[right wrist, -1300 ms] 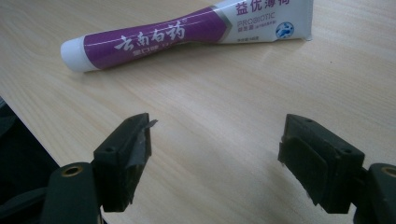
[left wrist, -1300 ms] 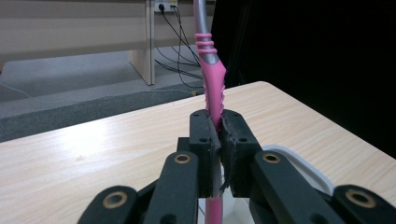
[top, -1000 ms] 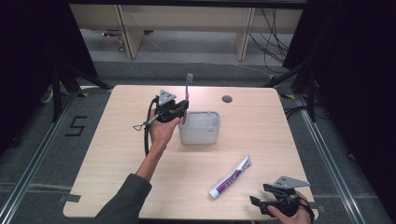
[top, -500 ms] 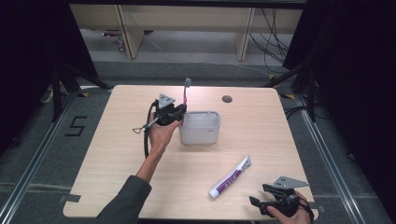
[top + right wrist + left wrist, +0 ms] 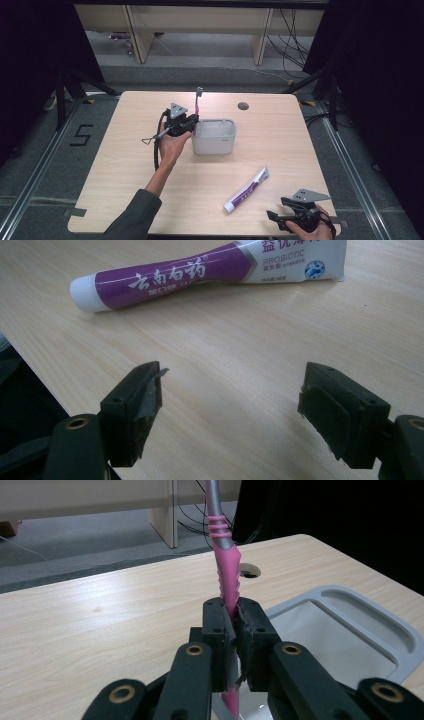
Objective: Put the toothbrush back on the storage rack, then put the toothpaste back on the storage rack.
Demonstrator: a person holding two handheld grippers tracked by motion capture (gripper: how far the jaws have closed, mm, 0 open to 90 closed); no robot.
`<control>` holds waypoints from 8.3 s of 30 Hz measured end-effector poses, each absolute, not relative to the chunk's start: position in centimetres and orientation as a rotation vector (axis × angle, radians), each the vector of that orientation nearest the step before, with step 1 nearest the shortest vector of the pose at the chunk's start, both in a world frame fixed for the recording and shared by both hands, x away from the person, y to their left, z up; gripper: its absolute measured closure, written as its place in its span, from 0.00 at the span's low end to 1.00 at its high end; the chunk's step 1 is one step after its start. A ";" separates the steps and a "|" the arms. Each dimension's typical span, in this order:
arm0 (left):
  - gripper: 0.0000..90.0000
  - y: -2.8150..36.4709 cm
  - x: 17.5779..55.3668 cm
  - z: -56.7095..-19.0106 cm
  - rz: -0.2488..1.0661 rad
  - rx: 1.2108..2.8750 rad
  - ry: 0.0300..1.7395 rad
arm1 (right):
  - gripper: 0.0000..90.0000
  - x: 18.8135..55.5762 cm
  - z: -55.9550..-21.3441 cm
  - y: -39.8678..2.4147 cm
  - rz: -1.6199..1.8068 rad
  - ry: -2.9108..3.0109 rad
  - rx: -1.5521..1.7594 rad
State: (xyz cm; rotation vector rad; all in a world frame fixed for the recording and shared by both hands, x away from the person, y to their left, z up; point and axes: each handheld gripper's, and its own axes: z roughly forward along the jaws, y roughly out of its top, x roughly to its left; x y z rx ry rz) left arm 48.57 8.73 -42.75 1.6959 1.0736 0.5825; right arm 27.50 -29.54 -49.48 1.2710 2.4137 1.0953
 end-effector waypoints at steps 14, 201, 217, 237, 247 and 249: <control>0.91 8.9 48.6 -43.0 0.617 1.753 1.081 | 0.28 27.5 -49.5 -29.5 1.100 2.414 1.272; 0.24 18.3 22.4 -49.7 0.379 2.022 0.925 | 0.42 29.8 -47.2 -21.5 1.277 2.447 1.057; 0.24 18.1 22.6 -49.9 0.379 2.035 0.911 | 0.62 30.4 -47.6 -18.0 1.222 2.545 0.961; 0.25 18.2 22.4 -49.8 0.378 2.053 0.885 | 0.96 31.2 -48.9 -15.0 1.101 2.601 0.911; 0.25 17.9 22.3 -49.9 0.373 2.042 0.893 | 1.00 31.5 -49.1 -15.0 1.062 2.615 0.898; 0.25 18.0 22.3 -49.8 0.375 2.063 0.884 | 1.00 31.5 -49.1 -15.0 1.059 2.615 0.895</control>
